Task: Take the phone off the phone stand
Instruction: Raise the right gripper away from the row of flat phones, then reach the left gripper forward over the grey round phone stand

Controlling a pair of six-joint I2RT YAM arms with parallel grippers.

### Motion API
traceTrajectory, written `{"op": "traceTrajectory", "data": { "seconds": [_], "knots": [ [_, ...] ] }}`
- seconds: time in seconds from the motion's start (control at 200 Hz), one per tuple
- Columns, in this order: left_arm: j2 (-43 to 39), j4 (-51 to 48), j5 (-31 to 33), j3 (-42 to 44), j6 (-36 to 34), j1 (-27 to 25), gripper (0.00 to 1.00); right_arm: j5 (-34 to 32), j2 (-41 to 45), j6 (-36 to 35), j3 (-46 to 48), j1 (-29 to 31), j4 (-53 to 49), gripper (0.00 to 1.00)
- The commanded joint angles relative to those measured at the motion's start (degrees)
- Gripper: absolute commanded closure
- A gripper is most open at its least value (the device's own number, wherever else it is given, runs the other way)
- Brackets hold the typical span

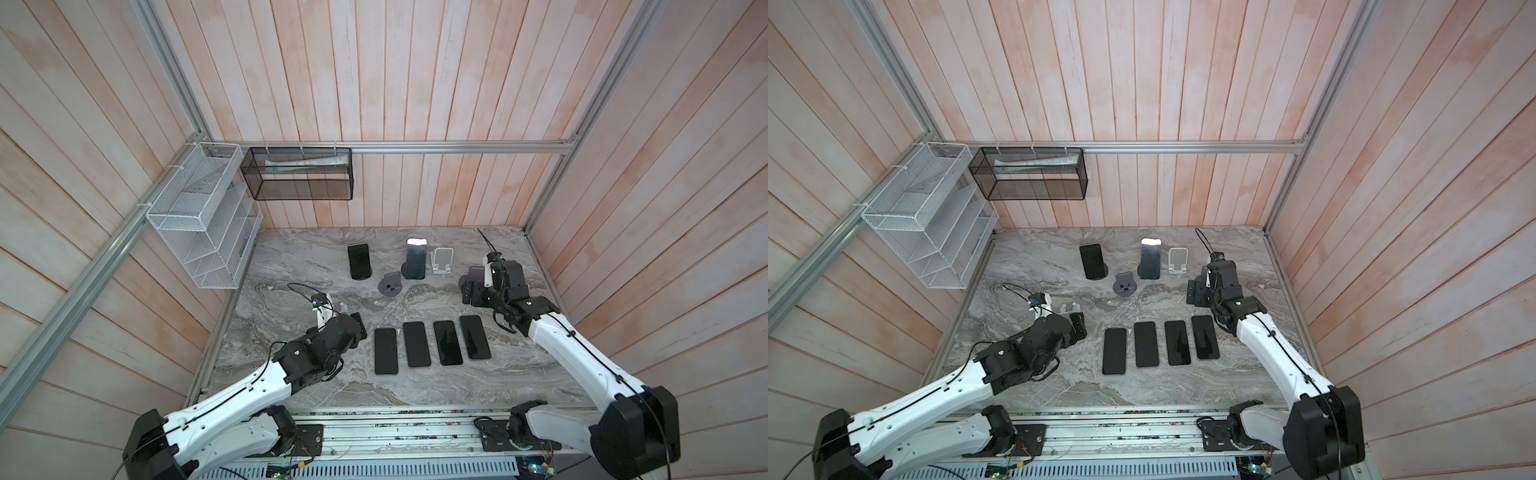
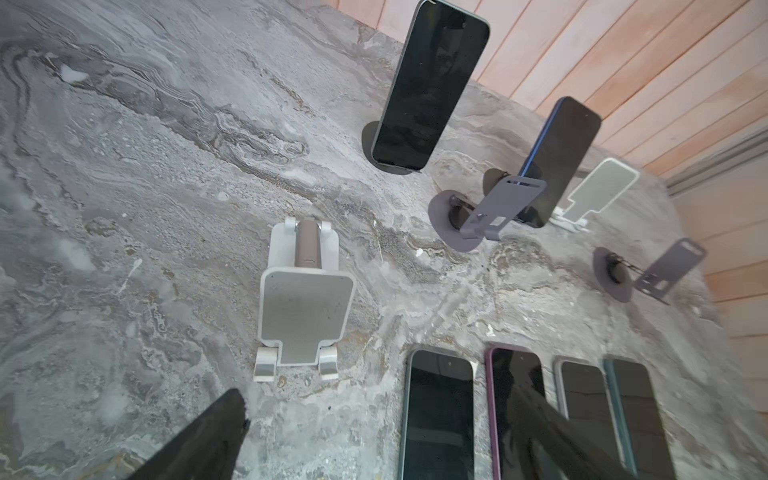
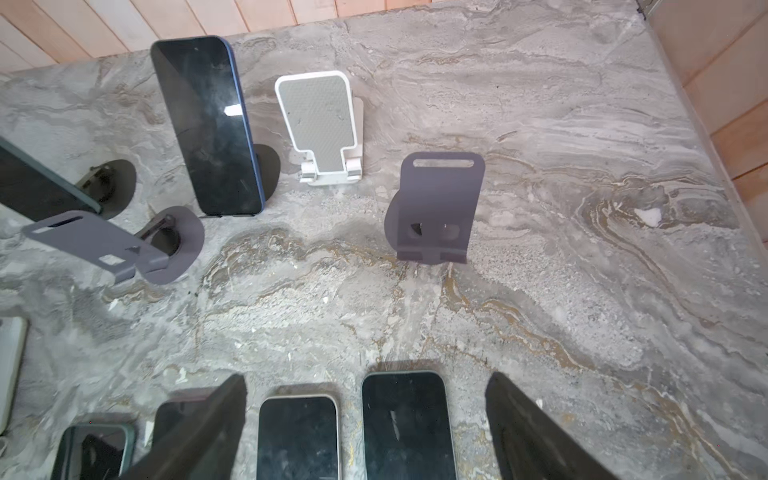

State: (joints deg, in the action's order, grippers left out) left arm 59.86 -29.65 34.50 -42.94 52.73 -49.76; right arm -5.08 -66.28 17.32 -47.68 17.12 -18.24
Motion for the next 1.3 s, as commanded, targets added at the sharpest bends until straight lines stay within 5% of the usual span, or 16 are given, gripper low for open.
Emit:
{"op": "traceTrajectory", "data": {
  "seconds": [0.0, 0.19, 0.44, 0.765, 0.95, 1.295],
  "knots": [
    [5.8, -4.7, 4.9, -2.7, -0.6, 0.8, 0.00, 4.0, 3.1, 2.8, 5.8, 0.4, 5.7, 0.08],
    [11.4, 2.6, -1.9, -1.9, -6.8, 5.2, 0.00, 7.8, 6.8, 3.3, 9.7, 1.2, 8.0, 0.07],
    [16.0, 4.7, -4.4, -12.7, -10.2, 3.5, 0.00, 6.3, 11.3, 4.1, 12.7, 1.9, 11.2, 0.06],
    [39.5, 6.8, -2.1, -34.6, -13.0, 2.6, 0.00, 6.4, 13.2, 4.8, 14.8, 1.8, 12.8, 0.06],
    [52.5, -1.0, -2.2, -48.9, -14.8, 4.4, 0.00, 7.7, 14.2, 4.4, 15.6, 1.6, 14.1, 0.06],
    [59.2, 3.0, -0.7, -51.2, -17.2, 6.0, 0.01, 10.7, 16.0, 4.3, 16.8, 1.4, 15.9, 0.06]
  ]
}}
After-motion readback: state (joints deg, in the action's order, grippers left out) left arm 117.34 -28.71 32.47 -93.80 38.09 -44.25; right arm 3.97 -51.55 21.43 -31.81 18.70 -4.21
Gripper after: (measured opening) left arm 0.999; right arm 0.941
